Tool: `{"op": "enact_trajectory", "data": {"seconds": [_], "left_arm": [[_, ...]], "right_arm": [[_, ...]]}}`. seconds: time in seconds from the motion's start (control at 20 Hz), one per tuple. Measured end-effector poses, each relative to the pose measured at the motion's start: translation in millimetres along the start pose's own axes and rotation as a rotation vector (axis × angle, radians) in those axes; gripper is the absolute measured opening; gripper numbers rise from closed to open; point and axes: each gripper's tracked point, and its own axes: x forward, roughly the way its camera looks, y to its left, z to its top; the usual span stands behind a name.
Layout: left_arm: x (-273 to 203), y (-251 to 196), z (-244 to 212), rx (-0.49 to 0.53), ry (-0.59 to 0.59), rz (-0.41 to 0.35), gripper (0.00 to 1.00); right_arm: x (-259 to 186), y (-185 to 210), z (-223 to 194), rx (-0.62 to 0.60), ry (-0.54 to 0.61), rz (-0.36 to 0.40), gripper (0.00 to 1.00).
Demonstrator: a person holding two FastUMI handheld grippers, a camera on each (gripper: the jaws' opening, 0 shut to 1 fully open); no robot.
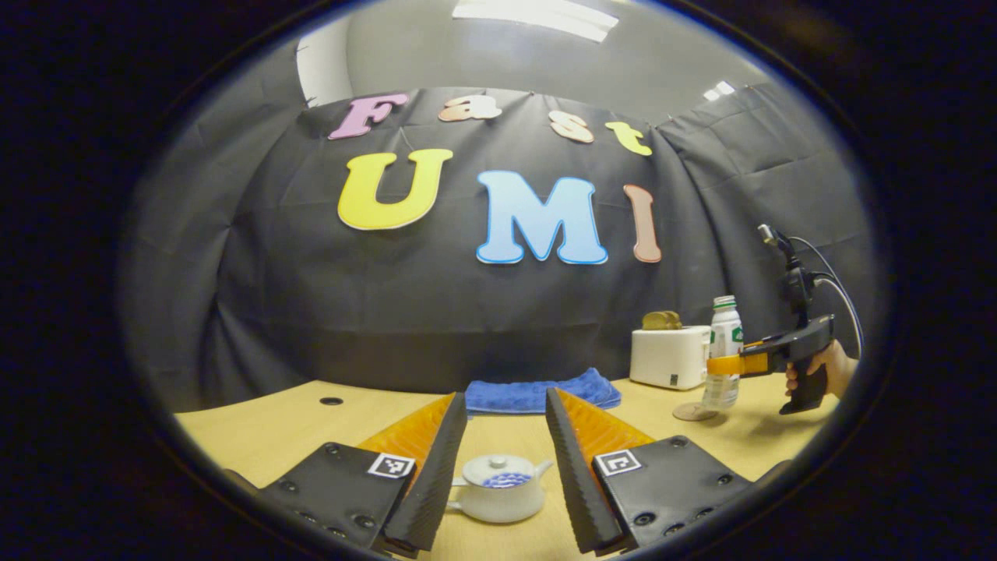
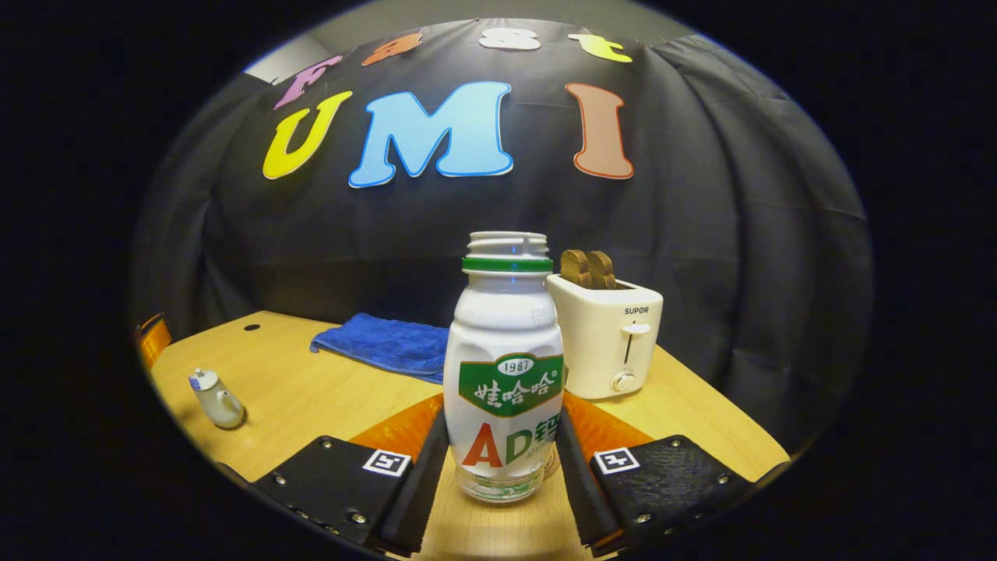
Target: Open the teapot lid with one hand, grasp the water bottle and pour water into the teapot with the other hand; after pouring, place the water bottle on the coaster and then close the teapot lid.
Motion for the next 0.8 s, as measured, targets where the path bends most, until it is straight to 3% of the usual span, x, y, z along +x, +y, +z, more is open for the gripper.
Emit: {"op": "enact_trajectory", "data": {"seconds": [0.2, 0.8], "left_arm": [[-3, 0, 2, -0.002, -0.007, 0.009, 0.75], [-1, -6, -2, 0.021, 0.006, -0.001, 0.75]], "right_arm": [[28, -16, -1, -0.047, 0.002, -0.07, 0.71], [47, -8, -19, 0.017, 0.029, -0.031, 0.71]]}}
